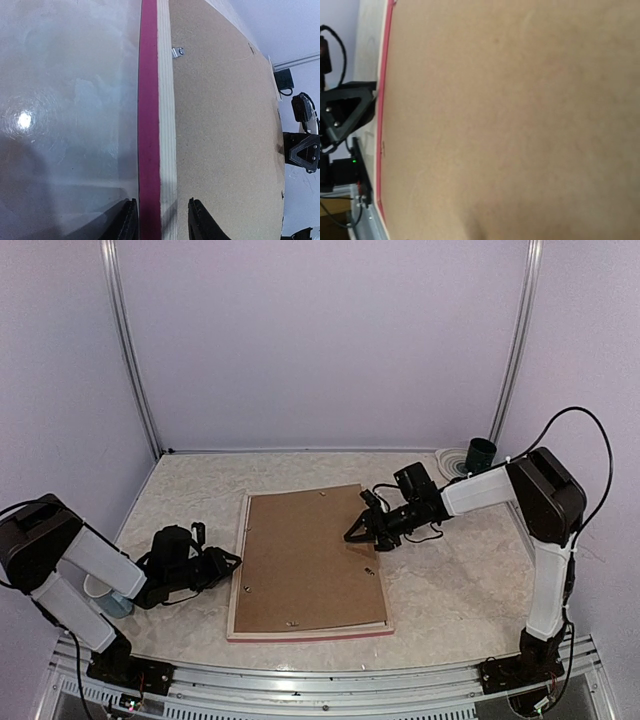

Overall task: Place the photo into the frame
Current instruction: Place the backboard next to the photo, then press the fastener onto the backboard.

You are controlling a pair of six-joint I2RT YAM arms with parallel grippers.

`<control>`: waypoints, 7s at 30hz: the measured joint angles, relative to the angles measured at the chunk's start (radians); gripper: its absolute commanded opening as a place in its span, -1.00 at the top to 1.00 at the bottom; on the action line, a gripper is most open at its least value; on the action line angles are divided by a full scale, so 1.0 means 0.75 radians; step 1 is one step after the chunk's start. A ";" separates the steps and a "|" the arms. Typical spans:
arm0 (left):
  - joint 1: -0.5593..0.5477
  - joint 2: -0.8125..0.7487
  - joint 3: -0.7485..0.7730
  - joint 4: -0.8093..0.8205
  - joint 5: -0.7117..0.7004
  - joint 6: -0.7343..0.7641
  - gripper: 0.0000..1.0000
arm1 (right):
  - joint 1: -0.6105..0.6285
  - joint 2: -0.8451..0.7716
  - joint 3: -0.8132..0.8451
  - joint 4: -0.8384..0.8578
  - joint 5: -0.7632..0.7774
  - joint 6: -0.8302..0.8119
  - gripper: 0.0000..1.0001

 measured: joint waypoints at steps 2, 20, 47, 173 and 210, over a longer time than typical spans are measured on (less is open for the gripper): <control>0.000 -0.001 -0.001 0.001 -0.003 -0.002 0.29 | 0.000 -0.019 0.010 -0.046 0.027 -0.022 -0.26; 0.000 -0.131 -0.013 -0.079 -0.058 -0.005 0.28 | 0.002 -0.140 0.049 -0.336 0.232 -0.202 -0.29; 0.000 -0.183 -0.012 -0.164 -0.099 -0.001 0.27 | 0.088 -0.109 0.227 -0.565 0.532 -0.368 -0.98; 0.088 0.355 0.788 -0.788 -0.292 0.510 0.28 | 0.245 -0.022 0.241 -0.531 1.129 -0.454 -0.97; 0.025 0.379 0.863 -0.901 -0.489 0.462 0.63 | 0.245 -0.017 0.246 -0.524 1.108 -0.474 -0.74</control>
